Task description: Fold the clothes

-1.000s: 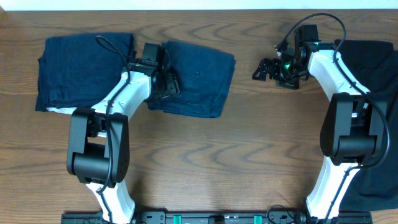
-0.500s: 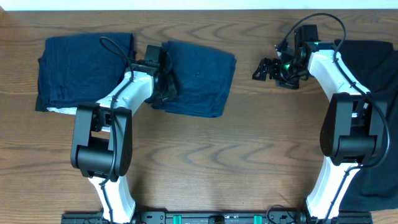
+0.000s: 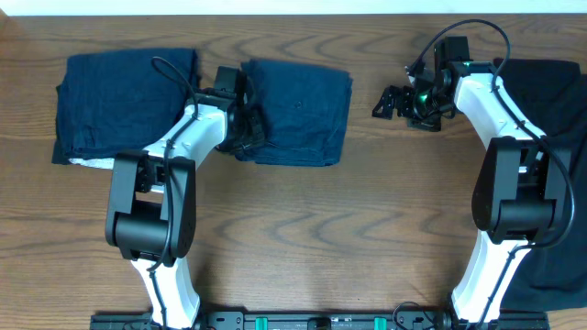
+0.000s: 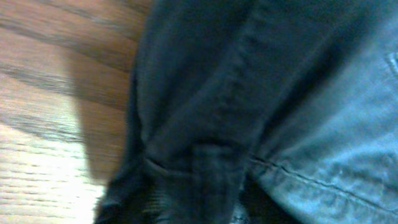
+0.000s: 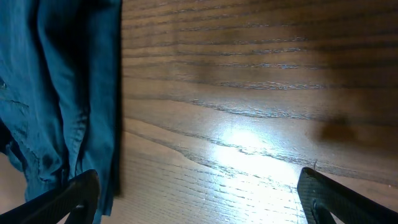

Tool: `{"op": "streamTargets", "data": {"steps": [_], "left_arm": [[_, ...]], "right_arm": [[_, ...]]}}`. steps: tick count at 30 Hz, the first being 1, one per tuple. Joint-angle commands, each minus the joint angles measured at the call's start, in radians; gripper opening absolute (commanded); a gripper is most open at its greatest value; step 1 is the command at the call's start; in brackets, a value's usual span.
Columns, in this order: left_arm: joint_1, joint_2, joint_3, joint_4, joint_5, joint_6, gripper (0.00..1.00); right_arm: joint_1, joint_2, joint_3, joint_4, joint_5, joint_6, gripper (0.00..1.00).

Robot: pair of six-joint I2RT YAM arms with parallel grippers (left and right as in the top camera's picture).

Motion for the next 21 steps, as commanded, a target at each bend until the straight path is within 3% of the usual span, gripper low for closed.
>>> {"op": "streamTargets", "data": {"steps": [1, 6, 21], "left_arm": [[-0.003, -0.014, 0.029, -0.042, 0.012, 0.045, 0.66], [-0.003, -0.106, 0.048, -0.049, 0.005, 0.078, 0.77], [-0.011, 0.021, 0.044, 0.029, -0.07, 0.083, 0.84]], "right_arm": [[0.002, -0.02, 0.013, -0.001, 0.003, -0.014, 0.99], [0.002, -0.02, 0.013, -0.001, 0.003, -0.014, 0.99], [0.002, -0.02, 0.013, -0.001, 0.003, -0.014, 0.99]]}}
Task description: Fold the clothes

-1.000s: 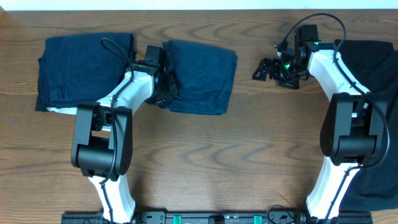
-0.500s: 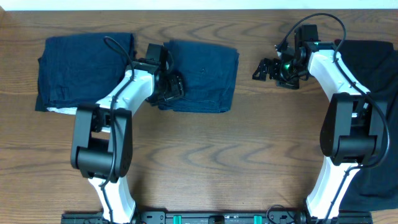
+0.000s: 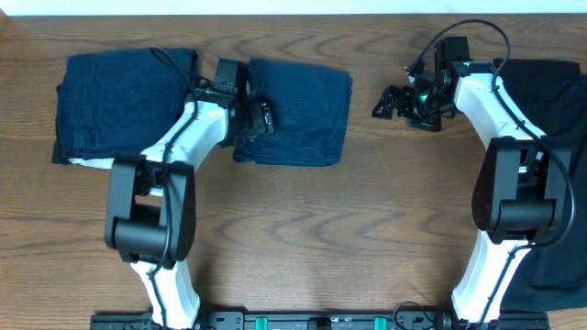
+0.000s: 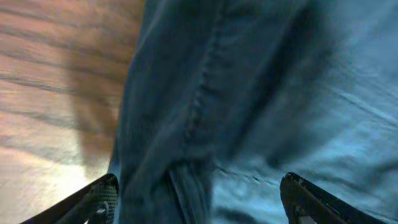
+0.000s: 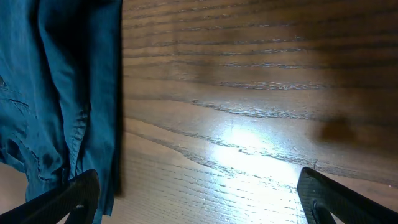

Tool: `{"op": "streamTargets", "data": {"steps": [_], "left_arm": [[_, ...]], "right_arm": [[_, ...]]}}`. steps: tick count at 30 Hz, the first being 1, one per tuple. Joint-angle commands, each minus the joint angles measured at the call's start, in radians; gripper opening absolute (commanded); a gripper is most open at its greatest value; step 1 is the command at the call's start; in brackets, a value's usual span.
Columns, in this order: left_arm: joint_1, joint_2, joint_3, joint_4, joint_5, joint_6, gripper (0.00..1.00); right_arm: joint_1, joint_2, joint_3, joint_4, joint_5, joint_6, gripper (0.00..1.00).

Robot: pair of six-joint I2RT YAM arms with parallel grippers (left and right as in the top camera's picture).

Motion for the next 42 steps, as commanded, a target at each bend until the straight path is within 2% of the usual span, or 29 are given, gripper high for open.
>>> {"op": "streamTargets", "data": {"steps": [1, 13, 21, 25, 33, 35, 36, 39, 42], "left_arm": [[-0.003, 0.031, 0.013, 0.012, -0.027, 0.012, 0.84], [-0.045, 0.034, 0.008, 0.016, -0.027, 0.011, 0.83], [-0.06, 0.034, 0.008, 0.015, -0.027, 0.011, 0.61], [-0.06, 0.034, 0.008, 0.016, -0.027, 0.011, 0.43], [-0.06, 0.042, 0.004, 0.016, -0.031, 0.011, 0.4], [-0.061, 0.056, 0.003, 0.016, -0.03, 0.011, 0.25], [-0.061, 0.065, 0.003, 0.016, -0.03, 0.011, 0.24], [-0.06, 0.088, 0.003, 0.017, -0.03, 0.011, 0.08], [-0.06, 0.086, 0.005, 0.017, -0.03, 0.011, 0.06]], "right_arm": [[0.002, -0.02, 0.013, -0.001, 0.003, -0.014, 0.99], [0.002, -0.02, 0.013, -0.001, 0.003, -0.014, 0.99], [0.002, -0.02, 0.013, -0.001, 0.003, -0.014, 0.99], [0.003, -0.02, 0.013, -0.001, 0.003, -0.014, 0.99], [0.002, -0.02, 0.013, -0.001, 0.003, -0.014, 0.99], [0.002, -0.02, 0.013, -0.001, 0.003, -0.014, 0.99], [0.002, -0.02, 0.013, -0.001, 0.003, -0.014, 0.99], [0.002, -0.02, 0.013, -0.001, 0.003, -0.014, 0.99], [0.002, -0.02, 0.013, -0.001, 0.003, -0.014, 0.99]]}}
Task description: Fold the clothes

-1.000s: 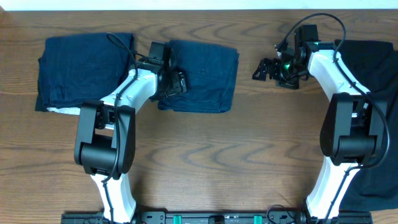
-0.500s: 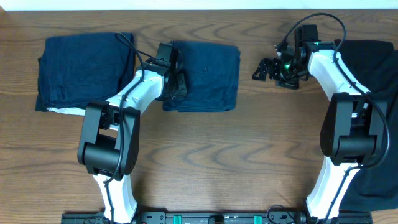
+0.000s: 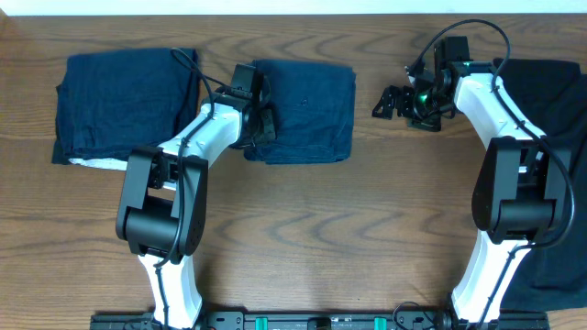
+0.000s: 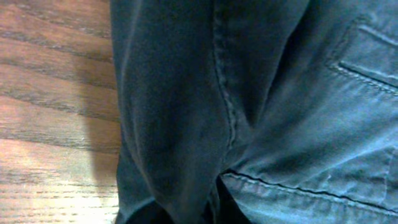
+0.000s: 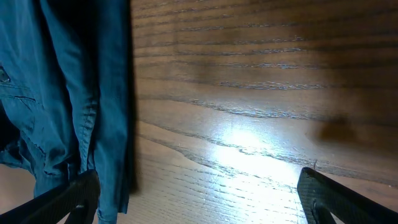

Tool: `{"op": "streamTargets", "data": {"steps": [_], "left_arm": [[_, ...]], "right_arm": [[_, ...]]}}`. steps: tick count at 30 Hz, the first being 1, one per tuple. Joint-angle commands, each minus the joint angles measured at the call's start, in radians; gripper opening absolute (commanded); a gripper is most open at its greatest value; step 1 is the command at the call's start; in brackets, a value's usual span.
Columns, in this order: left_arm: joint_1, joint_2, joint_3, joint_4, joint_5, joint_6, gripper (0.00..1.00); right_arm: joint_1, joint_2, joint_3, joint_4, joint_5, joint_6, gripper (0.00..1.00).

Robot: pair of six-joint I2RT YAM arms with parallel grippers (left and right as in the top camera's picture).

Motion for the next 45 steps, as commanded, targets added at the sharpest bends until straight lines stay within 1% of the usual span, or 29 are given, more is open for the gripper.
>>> {"op": "streamTargets", "data": {"steps": [1, 9, 12, 17, 22, 28, 30, 31, 32, 33, 34, 35, 36, 38, 42, 44, 45], "left_arm": [[-0.003, 0.043, 0.005, -0.005, -0.005, 0.007, 0.06], [-0.002, -0.02, 0.021, -0.006, -0.005, 0.014, 0.06], [-0.002, -0.053, 0.021, -0.014, -0.013, 0.05, 0.06], [-0.002, -0.084, 0.021, -0.061, -0.146, 0.06, 0.06], [-0.002, -0.084, 0.02, -0.107, -0.176, 0.104, 0.06], [0.018, -0.084, 0.02, -0.175, -0.33, 0.108, 0.06], [0.03, -0.084, 0.02, -0.188, -0.343, 0.107, 0.05], [0.037, -0.084, 0.02, -0.193, -0.342, 0.107, 0.08], [0.043, -0.085, 0.02, -0.199, -0.341, 0.107, 0.25], [0.046, -0.085, 0.02, -0.203, -0.341, 0.107, 0.46], [0.05, -0.085, 0.021, -0.206, -0.341, 0.107, 0.57], [0.051, -0.085, 0.021, -0.21, -0.341, 0.107, 0.64], [0.051, -0.087, 0.021, -0.213, -0.341, 0.107, 0.7], [0.05, -0.093, 0.021, -0.218, -0.341, 0.107, 0.79], [0.051, -0.119, 0.021, -0.224, -0.34, 0.106, 0.91], [0.051, -0.126, 0.021, -0.22, -0.283, 0.107, 0.98], [0.052, -0.126, 0.021, -0.218, -0.24, 0.107, 0.98]], "right_arm": [[0.002, -0.02, 0.013, -0.001, 0.003, -0.014, 0.99], [0.002, -0.02, 0.013, -0.001, 0.003, -0.014, 0.99], [0.002, -0.02, 0.013, -0.001, 0.003, -0.014, 0.99], [0.002, -0.02, 0.013, -0.001, 0.003, -0.014, 0.99], [0.002, -0.02, 0.013, -0.001, 0.003, -0.014, 0.99], [0.002, -0.02, 0.013, -0.001, 0.003, -0.014, 0.99], [0.002, -0.02, 0.013, -0.001, 0.003, -0.014, 0.99], [0.002, -0.02, 0.013, -0.001, 0.003, -0.014, 0.99], [0.003, -0.02, 0.013, -0.001, 0.003, -0.014, 0.99], [0.002, -0.02, 0.013, -0.001, 0.003, -0.014, 0.99], [0.002, -0.02, 0.013, -0.001, 0.003, -0.014, 0.99], [0.002, -0.02, 0.013, -0.001, 0.003, -0.014, 0.99], [0.002, -0.02, 0.013, -0.001, 0.003, -0.014, 0.99], [0.002, -0.02, 0.013, -0.001, 0.003, -0.014, 0.99], [0.002, -0.02, 0.013, -0.001, 0.003, -0.014, 0.99], [0.002, -0.02, 0.013, -0.001, 0.003, -0.014, 0.99], [0.002, -0.02, 0.013, -0.001, 0.003, -0.014, 0.99]]}}
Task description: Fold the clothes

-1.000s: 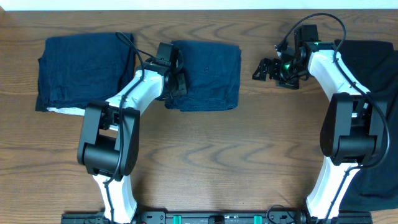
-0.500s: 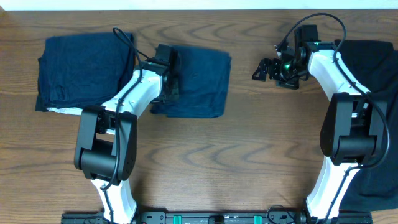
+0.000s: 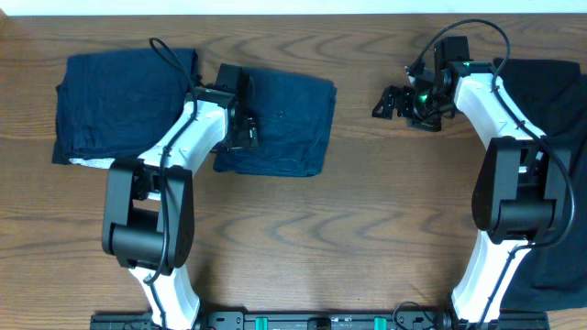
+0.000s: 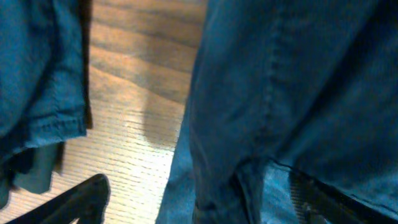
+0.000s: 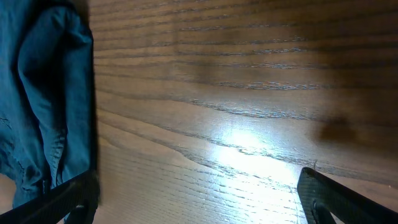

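A folded dark blue garment lies slightly skewed at the table's upper middle, and shows in close-up as denim seams. My left gripper sits at its left edge. It is open, its fingers straddling a fold of the cloth. A second folded blue garment lies to the left, its hem also showing in the left wrist view. My right gripper hovers open over bare wood, with the middle garment's right edge at its left.
A black garment is heaped along the table's right edge behind the right arm. Wooden tabletop stretches across the front. The far table edge runs just behind both folded garments.
The middle garment now lies further left and skewed, closer to the left pile. My left gripper has moved left with it, and its fingers now show spread apart. The right arm has not moved.
My left gripper was at the middle garment's left edge, close on the cloth. Then its fingers stood apart over the fabric. Later the garment lay a little further right with the gripper pressed against it. Now it rests further left, beside the left pile.
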Tool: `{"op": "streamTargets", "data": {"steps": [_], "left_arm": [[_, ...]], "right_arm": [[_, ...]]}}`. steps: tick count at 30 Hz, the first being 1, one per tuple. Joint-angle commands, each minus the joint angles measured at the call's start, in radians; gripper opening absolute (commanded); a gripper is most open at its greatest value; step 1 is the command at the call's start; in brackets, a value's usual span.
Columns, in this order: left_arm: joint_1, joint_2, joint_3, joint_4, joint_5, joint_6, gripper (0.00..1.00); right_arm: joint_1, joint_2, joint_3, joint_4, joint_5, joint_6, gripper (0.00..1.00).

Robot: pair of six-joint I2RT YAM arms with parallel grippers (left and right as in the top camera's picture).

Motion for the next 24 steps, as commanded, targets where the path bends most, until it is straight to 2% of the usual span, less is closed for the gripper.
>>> {"op": "streamTargets", "data": {"steps": [1, 3, 6, 24], "left_arm": [[0.005, -0.036, 0.017, 0.003, 0.132, 0.003, 0.98], [0.02, -0.036, 0.017, 0.003, 0.244, 0.003, 0.98], [0.047, -0.035, 0.016, 0.01, 0.338, 0.002, 0.98], [0.063, 0.1, -0.005, 0.109, 0.328, -0.005, 0.98]], "right_arm": [[0.002, -0.02, 0.013, 0.0, 0.003, -0.012, 0.99], [0.002, -0.02, 0.013, 0.0, 0.003, -0.012, 0.99], [0.002, -0.02, 0.013, 0.0, 0.003, -0.012, 0.99], [0.002, -0.02, 0.013, 0.0, 0.003, -0.012, 0.99]]}}
